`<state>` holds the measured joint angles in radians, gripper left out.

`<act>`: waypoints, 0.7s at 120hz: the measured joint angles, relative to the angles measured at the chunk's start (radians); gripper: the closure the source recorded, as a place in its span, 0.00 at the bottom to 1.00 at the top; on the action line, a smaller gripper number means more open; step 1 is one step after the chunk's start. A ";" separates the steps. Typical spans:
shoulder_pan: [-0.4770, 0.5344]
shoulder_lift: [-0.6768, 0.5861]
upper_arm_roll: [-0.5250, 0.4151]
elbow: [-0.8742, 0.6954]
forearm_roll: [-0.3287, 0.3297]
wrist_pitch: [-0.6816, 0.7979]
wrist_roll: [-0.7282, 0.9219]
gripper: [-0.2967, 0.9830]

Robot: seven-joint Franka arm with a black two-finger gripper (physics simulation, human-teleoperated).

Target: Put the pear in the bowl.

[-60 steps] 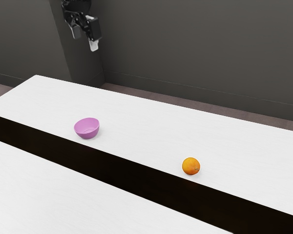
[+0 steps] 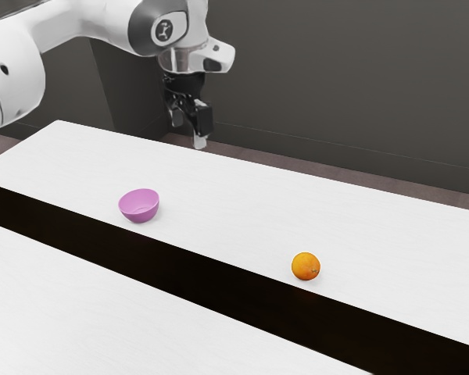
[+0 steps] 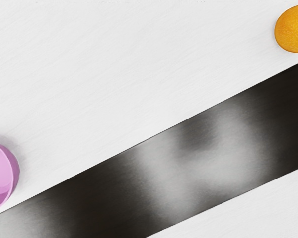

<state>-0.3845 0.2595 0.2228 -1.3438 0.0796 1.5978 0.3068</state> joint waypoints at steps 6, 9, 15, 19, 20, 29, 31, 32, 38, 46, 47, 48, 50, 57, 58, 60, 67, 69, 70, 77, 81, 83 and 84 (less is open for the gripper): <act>-0.008 -0.004 0.002 -0.052 -0.031 0.057 0.000 0.23; -0.010 -0.005 0.002 -0.081 -0.048 0.086 -0.001 0.23; -0.011 -0.006 0.003 -0.132 -0.082 0.137 -0.005 0.23; -0.012 -0.007 0.002 -0.157 -0.101 0.165 -0.013 0.23; -0.013 -0.007 0.002 -0.163 -0.107 0.171 -0.015 0.23; -0.025 -0.006 0.002 -0.217 -0.164 0.225 -0.043 0.23; -0.027 -0.006 0.002 -0.230 -0.177 0.238 -0.051 0.23; -0.027 -0.005 0.002 -0.236 -0.183 0.244 -0.054 0.23; -0.029 -0.001 0.002 -0.271 -0.219 0.278 -0.075 0.23; -0.029 0.032 0.000 -0.296 -0.266 0.316 -0.099 0.23; -0.029 0.037 -0.001 -0.297 -0.272 0.320 -0.102 0.23; -0.030 0.042 -0.001 -0.298 -0.278 0.325 -0.105 0.23; -0.032 0.052 -0.003 -0.300 -0.290 0.334 -0.111 0.23; -0.043 0.078 -0.006 -0.303 -0.325 0.366 -0.129 0.23; -0.046 0.082 -0.006 -0.303 -0.329 0.371 -0.132 0.23; -0.050 0.089 -0.007 -0.302 -0.336 0.380 -0.136 0.23; -0.059 0.112 -0.008 -0.299 -0.363 0.411 -0.152 0.23; -0.062 0.117 -0.009 -0.299 -0.369 0.420 -0.156 0.23; -0.063 0.121 -0.009 -0.298 -0.373 0.424 -0.158 0.23; -0.071 0.146 -0.018 -0.296 -0.399 0.451 -0.172 0.23; -0.078 0.163 -0.023 -0.295 -0.414 0.463 -0.179 0.23; -0.082 0.172 -0.026 -0.295 -0.421 0.469 -0.182 0.23; -0.084 0.176 -0.027 -0.295 -0.425 0.472 -0.184 0.23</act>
<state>-0.4682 0.4353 0.1959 -1.6390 -0.3452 2.0696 0.1229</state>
